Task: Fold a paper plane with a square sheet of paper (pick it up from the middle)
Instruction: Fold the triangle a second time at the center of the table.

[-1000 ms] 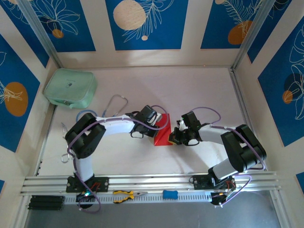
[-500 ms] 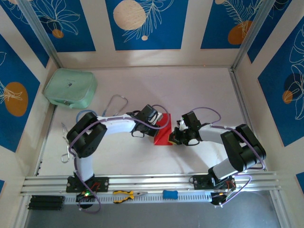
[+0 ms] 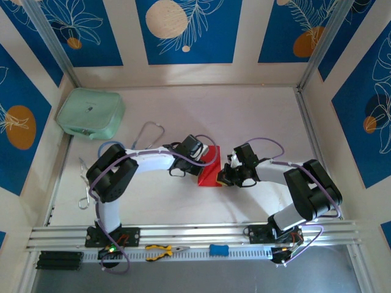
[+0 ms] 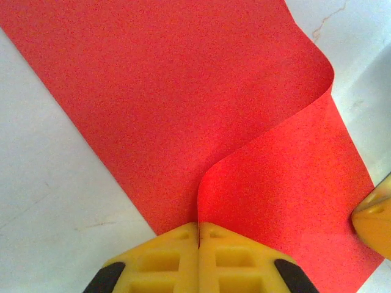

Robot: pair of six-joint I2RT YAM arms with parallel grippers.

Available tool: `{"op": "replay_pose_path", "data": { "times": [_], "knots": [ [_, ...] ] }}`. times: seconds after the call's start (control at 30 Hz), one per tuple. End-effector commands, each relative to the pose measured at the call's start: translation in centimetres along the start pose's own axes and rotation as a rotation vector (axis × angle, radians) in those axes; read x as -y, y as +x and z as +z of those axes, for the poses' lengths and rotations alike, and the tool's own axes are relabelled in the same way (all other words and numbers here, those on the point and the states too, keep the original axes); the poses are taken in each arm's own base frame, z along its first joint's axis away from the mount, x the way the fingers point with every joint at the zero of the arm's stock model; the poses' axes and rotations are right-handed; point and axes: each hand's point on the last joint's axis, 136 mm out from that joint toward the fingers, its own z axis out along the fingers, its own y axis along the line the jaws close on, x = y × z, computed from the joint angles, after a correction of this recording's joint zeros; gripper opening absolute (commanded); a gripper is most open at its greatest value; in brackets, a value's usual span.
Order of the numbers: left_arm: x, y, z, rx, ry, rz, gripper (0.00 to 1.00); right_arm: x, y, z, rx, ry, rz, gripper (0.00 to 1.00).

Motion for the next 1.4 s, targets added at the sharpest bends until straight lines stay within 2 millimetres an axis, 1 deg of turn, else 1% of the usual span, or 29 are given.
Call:
{"op": "replay_pose_path", "data": {
  "times": [0.0,0.33,0.5,0.67,0.8,0.9,1.03,1.1,1.23,1.37],
  "knots": [
    [-0.4,-0.7,-0.2,0.01,-0.001,0.002,0.0,2.0,1.3,0.4,-0.052,0.069,0.045,0.0],
    [-0.1,-0.1,0.4,-0.023,0.023,0.007,0.0,2.0,1.4,0.4,-0.054,0.067,0.043,0.0],
    [-0.3,0.5,0.9,-0.047,0.023,0.004,0.0,0.6,0.6,-0.1,-0.035,0.033,0.028,0.0],
    [-0.2,0.7,1.0,-0.061,0.031,-0.008,0.0,-1.3,-0.7,-1.4,0.016,-0.021,0.014,0.04],
    [-0.1,0.9,0.9,-0.065,0.033,-0.018,0.0,-2.1,-1.5,-2.6,0.065,-0.049,0.019,0.05],
    [0.1,0.8,0.6,-0.06,0.037,-0.032,0.0,-2.0,-1.8,-3.5,0.105,-0.051,0.039,0.06],
    [-0.2,0.9,0.3,-0.051,0.015,-0.064,0.0,-1.8,-1.8,-4.7,0.136,-0.062,0.058,0.07],
    [-0.2,1.1,0.3,-0.05,0.012,-0.089,0.0,-2.0,-1.6,-5.0,0.136,-0.078,0.058,0.07],
    [0.2,1.2,0.3,-0.043,0.014,-0.104,0.0,-2.5,-1.3,-4.9,0.122,-0.111,0.062,0.06],
    [0.9,1.3,0.3,-0.044,0.014,-0.107,0.0,-2.3,-1.1,-4.4,0.116,-0.116,0.07,0.06]
  ]
}}
